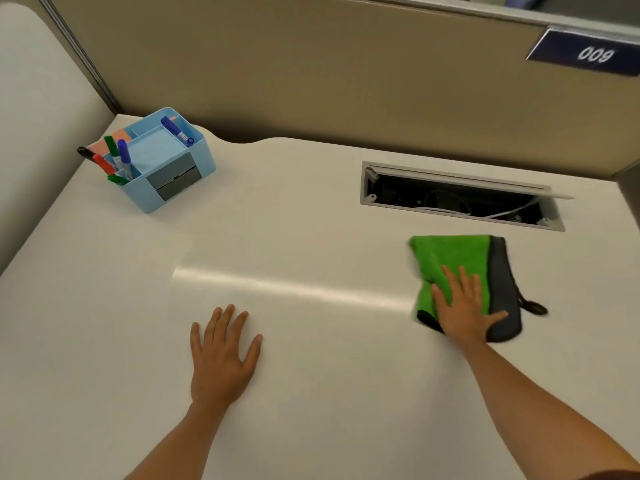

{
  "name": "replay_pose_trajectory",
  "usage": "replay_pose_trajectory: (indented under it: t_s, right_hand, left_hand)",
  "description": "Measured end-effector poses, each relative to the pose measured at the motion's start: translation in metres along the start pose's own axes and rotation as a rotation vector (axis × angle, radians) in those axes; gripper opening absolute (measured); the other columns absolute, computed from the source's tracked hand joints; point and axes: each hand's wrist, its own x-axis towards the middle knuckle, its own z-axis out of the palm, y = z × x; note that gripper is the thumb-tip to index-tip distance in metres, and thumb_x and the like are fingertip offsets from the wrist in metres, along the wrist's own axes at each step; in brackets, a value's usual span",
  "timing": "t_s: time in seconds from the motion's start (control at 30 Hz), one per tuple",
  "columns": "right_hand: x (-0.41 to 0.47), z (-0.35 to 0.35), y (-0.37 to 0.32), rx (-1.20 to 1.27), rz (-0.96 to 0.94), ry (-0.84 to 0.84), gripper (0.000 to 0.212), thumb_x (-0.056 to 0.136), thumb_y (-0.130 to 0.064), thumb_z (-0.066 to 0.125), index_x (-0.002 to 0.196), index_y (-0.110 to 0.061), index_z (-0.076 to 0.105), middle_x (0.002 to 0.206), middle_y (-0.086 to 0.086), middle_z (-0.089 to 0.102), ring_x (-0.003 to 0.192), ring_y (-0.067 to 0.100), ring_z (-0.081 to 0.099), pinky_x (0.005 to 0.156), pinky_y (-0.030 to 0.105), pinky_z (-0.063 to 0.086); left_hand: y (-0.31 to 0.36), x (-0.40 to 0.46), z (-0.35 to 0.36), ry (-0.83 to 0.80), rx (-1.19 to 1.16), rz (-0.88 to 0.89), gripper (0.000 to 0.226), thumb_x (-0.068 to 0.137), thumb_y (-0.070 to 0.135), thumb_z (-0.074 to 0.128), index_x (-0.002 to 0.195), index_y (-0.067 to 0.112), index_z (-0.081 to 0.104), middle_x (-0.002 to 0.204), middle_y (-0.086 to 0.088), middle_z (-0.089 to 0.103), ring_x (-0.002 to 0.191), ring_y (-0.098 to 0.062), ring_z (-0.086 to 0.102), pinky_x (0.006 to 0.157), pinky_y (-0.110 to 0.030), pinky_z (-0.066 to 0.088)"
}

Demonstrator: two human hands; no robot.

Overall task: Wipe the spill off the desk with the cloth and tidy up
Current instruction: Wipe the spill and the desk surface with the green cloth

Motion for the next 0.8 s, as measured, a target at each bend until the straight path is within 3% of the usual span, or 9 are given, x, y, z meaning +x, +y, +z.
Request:
replay_pose_trajectory:
  t_s: [0.1,0.2,0.37,0.5,0.6,0.67,0.73,0.8]
  right_hand:
    - [-0.018,0.002,0.019,0.038,0.124,0.02,0.056,0.095,-0.064,0.024,0.148,-0.052,0.012,0.164,-0.014,0.006,0.15,0.011,-0.003,0.1,0.083,-0.001]
    - [-0.04,0.015,0.004,0.039,0.118,0.031,0.056,0.096,-0.061,0.024,0.149,-0.051,0.009,0.164,-0.01,0.005,0.15,0.014,-0.005,0.102,0.081,-0.005]
    - [-0.082,0.04,-0.043,-0.014,-0.106,-0.007,0.059,0.095,-0.06,0.033,0.15,-0.048,0.015,0.164,-0.01,0.01,0.151,0.017,-0.003,0.103,0.078,-0.01]
    - [-0.122,0.063,-0.095,-0.13,-0.359,-0.067,0.059,0.094,-0.062,0.026,0.15,-0.047,0.015,0.164,-0.008,0.01,0.151,0.02,-0.003,0.1,0.078,-0.013]
    - [-0.157,0.075,-0.126,-0.176,-0.581,-0.129,0.057,0.092,-0.06,0.033,0.147,-0.042,0.032,0.158,-0.003,0.032,0.148,0.028,0.02,0.099,0.084,0.007]
    - [-0.173,0.082,-0.136,-0.228,-0.695,-0.125,0.057,0.091,-0.061,0.036,0.145,-0.041,0.034,0.155,-0.002,0.037,0.146,0.028,0.027,0.097,0.084,0.016]
    - [-0.18,0.087,-0.138,-0.256,-0.77,-0.139,0.058,0.092,-0.062,0.034,0.146,-0.041,0.032,0.157,-0.003,0.034,0.147,0.028,0.023,0.099,0.085,0.012]
    - [-0.176,0.086,-0.135,-0.246,-0.821,-0.154,0.061,0.092,-0.063,0.031,0.148,-0.041,0.025,0.161,-0.005,0.023,0.15,0.025,0.012,0.101,0.083,-0.001]
  left_hand:
    - [0.001,0.0,-0.001,0.006,0.007,-0.001,0.07,0.093,0.066,0.019,0.138,0.021,0.049,0.15,-0.005,0.042,0.145,-0.023,0.026,0.119,-0.054,0.009]
    - [0.003,-0.001,-0.002,0.006,0.014,-0.005,0.072,0.093,0.066,0.017,0.138,0.02,0.049,0.15,-0.006,0.043,0.145,-0.024,0.027,0.119,-0.055,0.01]
    - [0.002,-0.001,-0.002,0.006,0.017,-0.003,0.072,0.093,0.066,0.017,0.137,0.019,0.05,0.15,-0.006,0.043,0.145,-0.025,0.029,0.119,-0.054,0.009]
    - [0.003,-0.002,-0.001,0.013,0.016,-0.002,0.066,0.092,0.059,0.027,0.137,0.018,0.05,0.15,-0.007,0.042,0.145,-0.025,0.028,0.12,-0.053,0.007]
    - [0.006,-0.004,-0.002,0.067,0.011,0.004,0.058,0.093,0.049,0.029,0.133,0.015,0.054,0.148,-0.01,0.046,0.143,-0.028,0.031,0.118,-0.057,0.01]
    - [0.011,-0.006,-0.003,0.157,-0.043,-0.025,0.052,0.096,0.039,0.027,0.131,0.014,0.056,0.146,-0.013,0.046,0.142,-0.029,0.032,0.117,-0.06,0.012]
    - [0.024,-0.008,-0.005,0.245,-0.127,-0.045,0.048,0.098,0.034,0.028,0.131,0.01,0.054,0.146,-0.016,0.045,0.142,-0.028,0.03,0.117,-0.059,0.011]
    - [0.048,-0.01,-0.008,0.282,-0.174,0.044,0.047,0.098,0.032,0.031,0.13,0.007,0.054,0.144,-0.018,0.045,0.142,-0.027,0.029,0.117,-0.06,0.011]
